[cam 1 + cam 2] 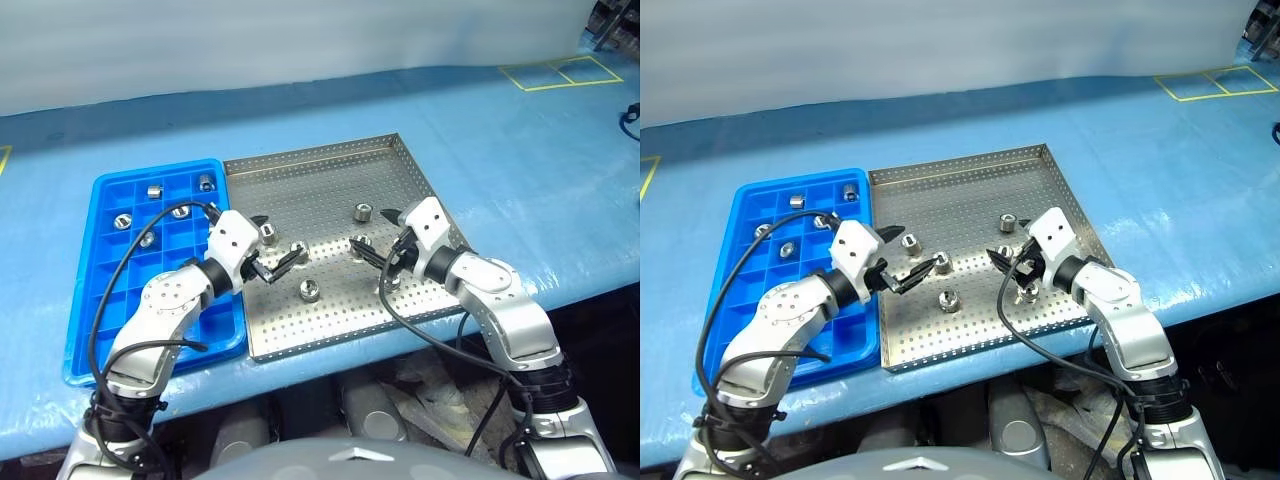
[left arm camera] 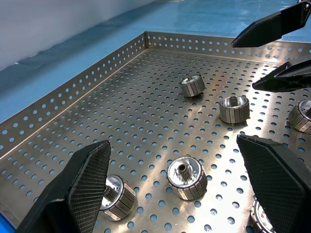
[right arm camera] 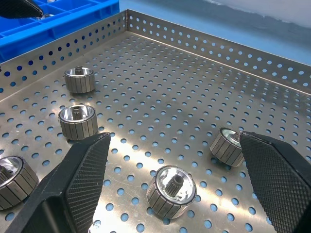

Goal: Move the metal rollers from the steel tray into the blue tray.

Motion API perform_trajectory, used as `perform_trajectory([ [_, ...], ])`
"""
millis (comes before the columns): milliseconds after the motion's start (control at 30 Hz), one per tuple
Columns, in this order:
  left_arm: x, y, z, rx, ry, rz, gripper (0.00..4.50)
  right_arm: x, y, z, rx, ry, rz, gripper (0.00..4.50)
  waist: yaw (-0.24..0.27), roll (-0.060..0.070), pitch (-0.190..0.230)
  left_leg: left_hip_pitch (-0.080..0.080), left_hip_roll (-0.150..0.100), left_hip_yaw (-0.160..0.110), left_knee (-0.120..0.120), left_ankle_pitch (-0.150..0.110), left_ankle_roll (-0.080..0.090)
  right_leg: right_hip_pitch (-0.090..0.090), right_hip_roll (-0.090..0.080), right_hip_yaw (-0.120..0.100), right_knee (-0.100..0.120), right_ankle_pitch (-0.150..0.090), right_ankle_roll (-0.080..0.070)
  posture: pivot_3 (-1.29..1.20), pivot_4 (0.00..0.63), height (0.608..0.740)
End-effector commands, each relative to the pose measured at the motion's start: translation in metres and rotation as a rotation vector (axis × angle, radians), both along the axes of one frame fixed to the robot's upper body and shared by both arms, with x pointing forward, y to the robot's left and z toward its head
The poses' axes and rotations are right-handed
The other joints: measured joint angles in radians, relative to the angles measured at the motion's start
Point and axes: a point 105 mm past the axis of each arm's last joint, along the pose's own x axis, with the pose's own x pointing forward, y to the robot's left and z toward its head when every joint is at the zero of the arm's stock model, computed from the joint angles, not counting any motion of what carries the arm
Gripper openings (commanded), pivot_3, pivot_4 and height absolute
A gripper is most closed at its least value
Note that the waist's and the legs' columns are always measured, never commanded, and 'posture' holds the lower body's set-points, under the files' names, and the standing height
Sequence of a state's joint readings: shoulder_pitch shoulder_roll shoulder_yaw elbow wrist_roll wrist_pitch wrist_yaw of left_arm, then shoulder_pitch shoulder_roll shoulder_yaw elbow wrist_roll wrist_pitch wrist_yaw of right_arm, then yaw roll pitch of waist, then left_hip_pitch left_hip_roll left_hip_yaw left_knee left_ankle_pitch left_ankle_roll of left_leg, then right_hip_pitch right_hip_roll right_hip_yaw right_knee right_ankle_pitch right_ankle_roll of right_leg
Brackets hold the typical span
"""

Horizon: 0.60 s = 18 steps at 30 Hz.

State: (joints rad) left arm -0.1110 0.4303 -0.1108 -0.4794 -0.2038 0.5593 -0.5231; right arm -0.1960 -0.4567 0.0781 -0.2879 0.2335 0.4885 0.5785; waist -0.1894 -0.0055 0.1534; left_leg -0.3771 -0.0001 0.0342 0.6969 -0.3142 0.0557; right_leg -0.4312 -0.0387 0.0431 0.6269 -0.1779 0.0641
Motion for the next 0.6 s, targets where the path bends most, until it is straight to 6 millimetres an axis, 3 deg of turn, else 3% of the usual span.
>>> perform_trajectory([
  [33, 0.0003, -0.0052, 0.0101, -0.010, -0.049, -0.020, 4.50, -0.0018, 0.0040, 0.0143, 0.012, -0.057, 0.017, 4.47, 0.000, 0.000, 0.000, 0.000, 0.000, 0.000, 0.000, 0.000, 0.000, 0.000, 0.000, 0.000, 0.000, 0.000, 0.000, -0.25, 0.150, 0.740],
  [600, 0.0005, -0.0049, 0.0075, 0.010, -0.061, -0.012, 4.50, -0.0002, 0.0052, 0.0138, 0.010, -0.056, 0.022, 4.47, 0.000, 0.000, 0.000, 0.000, 0.000, 0.000, 0.000, 0.000, 0.000, 0.000, 0.000, 0.000, 0.000, 0.000, 0.000, -0.24, 0.150, 0.740],
])
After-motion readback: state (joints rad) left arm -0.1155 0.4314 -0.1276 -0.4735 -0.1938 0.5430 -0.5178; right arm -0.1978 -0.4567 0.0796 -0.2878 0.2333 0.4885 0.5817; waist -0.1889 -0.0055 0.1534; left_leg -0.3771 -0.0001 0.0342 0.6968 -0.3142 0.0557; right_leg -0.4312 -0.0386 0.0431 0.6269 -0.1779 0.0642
